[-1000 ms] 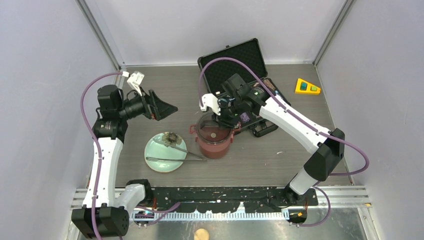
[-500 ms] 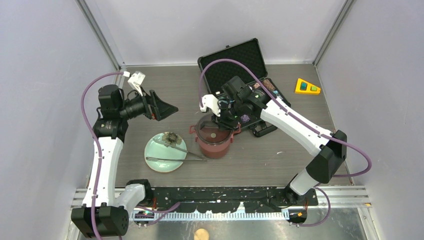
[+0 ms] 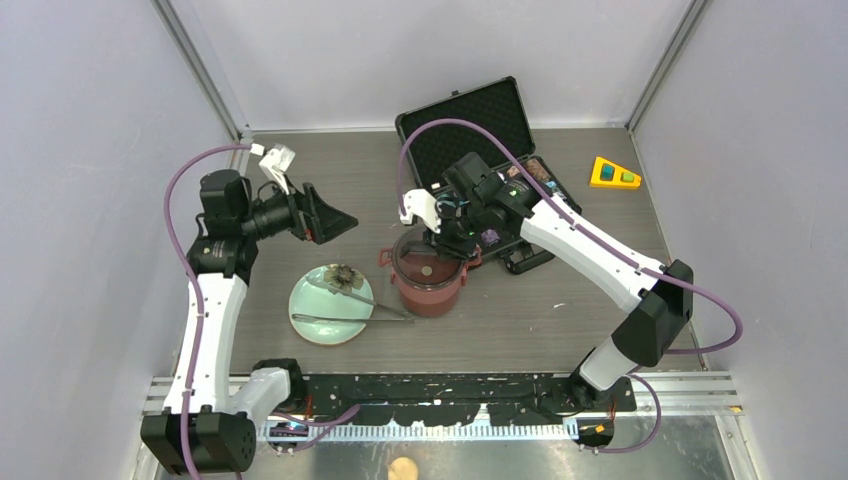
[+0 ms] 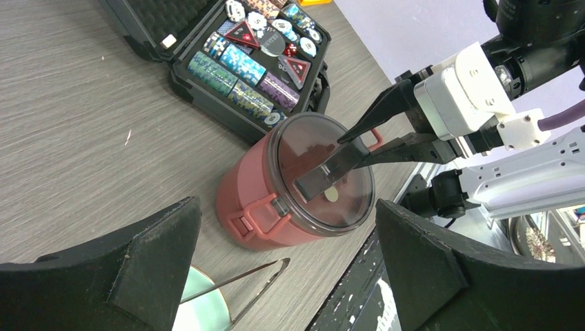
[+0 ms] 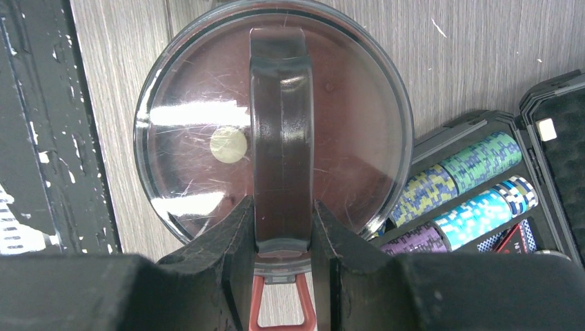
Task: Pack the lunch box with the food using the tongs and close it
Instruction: Close the box lid on the packing box, then close the fastener on the packing box.
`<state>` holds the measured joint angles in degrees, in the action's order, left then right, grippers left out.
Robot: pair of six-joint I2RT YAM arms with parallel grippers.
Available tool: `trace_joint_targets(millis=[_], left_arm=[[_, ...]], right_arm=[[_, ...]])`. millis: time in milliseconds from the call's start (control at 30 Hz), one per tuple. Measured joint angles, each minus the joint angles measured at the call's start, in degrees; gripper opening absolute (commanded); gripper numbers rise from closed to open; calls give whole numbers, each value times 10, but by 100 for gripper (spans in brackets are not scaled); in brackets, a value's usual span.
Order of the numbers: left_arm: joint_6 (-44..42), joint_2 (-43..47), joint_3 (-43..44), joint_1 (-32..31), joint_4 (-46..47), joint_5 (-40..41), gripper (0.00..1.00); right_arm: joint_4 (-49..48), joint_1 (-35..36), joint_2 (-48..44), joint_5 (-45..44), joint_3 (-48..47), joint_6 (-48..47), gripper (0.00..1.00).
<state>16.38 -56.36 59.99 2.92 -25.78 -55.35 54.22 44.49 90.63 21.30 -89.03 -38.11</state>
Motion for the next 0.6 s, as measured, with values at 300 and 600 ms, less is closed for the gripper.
trace_joint_targets(millis=[300, 600], left_arm=[[-47, -14, 23, -21, -37, 24, 100], [-77, -26, 28, -51, -63, 48, 100]], right_arm=[[4, 2, 2, -7, -1, -3, 0], [4, 3, 2, -10, -2, 0, 1]])
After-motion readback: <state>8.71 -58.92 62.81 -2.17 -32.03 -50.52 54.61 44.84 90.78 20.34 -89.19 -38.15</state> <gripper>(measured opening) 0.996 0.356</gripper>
